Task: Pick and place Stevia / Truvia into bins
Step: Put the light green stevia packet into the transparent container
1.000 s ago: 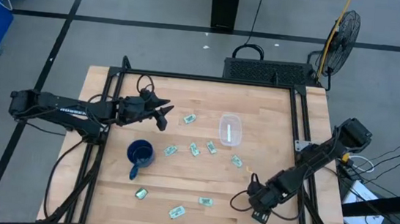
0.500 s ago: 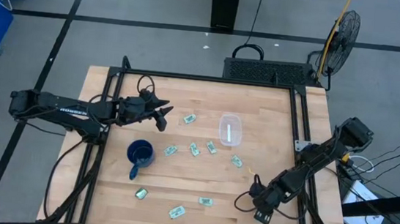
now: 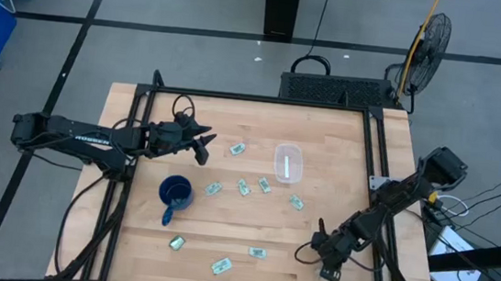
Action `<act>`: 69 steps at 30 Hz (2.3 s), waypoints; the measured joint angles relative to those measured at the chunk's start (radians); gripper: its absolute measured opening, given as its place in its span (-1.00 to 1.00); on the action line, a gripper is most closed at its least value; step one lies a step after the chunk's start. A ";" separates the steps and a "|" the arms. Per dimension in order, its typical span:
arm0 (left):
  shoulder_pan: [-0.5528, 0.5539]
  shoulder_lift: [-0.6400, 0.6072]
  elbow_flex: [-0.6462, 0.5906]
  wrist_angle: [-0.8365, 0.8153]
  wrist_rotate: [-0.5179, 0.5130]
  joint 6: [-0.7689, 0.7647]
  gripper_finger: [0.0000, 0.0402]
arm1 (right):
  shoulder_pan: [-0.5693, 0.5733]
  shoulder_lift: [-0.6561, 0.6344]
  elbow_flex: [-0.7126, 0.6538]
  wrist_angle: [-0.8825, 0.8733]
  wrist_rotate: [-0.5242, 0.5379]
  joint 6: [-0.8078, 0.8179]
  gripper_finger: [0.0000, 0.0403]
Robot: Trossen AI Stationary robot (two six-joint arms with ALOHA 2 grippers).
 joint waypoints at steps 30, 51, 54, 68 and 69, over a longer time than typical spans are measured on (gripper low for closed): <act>0.005 0.000 0.000 0.096 -0.029 0.000 -0.28 | -0.957 -0.104 0.104 -0.021 0.565 -1.130 -1.00; 0.033 0.000 0.000 0.026 -0.029 -0.001 -0.28 | -0.962 0.200 0.383 -0.311 0.576 -1.070 -0.66; 0.033 0.000 0.000 0.025 -0.029 -0.001 -0.28 | -0.954 0.142 0.383 -0.331 0.588 -1.084 -0.58; 0.033 0.000 0.000 0.023 -0.027 -0.019 -0.28 | -0.516 -0.112 0.376 -0.581 0.535 -0.829 -0.60; 0.033 0.000 0.000 0.023 -0.027 -0.028 -0.28 | -0.477 -0.088 0.376 -0.577 0.537 -0.794 -0.60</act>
